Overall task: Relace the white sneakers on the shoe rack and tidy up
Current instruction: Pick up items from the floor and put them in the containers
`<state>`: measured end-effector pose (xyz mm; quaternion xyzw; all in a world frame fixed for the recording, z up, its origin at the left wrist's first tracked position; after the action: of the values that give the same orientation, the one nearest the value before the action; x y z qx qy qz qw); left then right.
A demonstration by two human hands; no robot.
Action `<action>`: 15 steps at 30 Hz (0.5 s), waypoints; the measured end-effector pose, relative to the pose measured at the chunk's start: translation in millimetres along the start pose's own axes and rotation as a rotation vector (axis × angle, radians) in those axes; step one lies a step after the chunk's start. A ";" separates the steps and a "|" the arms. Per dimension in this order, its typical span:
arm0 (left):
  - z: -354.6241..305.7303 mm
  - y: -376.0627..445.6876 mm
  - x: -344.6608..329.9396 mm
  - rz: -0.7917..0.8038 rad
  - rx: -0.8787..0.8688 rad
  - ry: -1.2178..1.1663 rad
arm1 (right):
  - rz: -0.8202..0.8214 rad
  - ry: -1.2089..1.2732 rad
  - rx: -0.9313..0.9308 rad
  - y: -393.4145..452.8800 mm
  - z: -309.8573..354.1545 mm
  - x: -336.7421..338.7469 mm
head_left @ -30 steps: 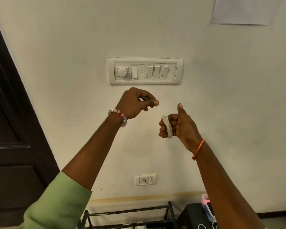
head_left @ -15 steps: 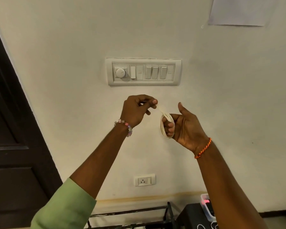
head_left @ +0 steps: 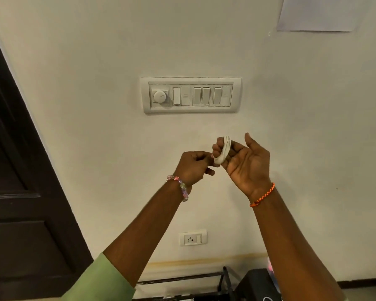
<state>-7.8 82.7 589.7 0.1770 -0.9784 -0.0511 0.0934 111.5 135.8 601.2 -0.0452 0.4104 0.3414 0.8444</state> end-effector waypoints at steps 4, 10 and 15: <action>-1.5 0.3 1.0 0.053 0.038 -0.001 | -0.034 0.013 0.014 2.8 -5.1 4.4; 11.2 3.7 8.1 0.118 0.184 -0.182 | -0.074 -0.093 -0.018 15.8 -15.3 20.2; 32.7 6.6 7.2 0.005 0.151 -0.124 | -0.101 -0.220 -0.102 17.3 -33.2 37.8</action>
<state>-23.2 88.5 559.8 0.1776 -0.9838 0.0124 0.0193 95.1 157.5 555.5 -0.0711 0.2948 0.3218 0.8969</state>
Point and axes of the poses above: each hand's wrist, its own y-axis towards the middle knuckle, its own x-axis out of the back of the hand, z = x × y, the point moved 1 cm from there along y, towards the middle knuckle
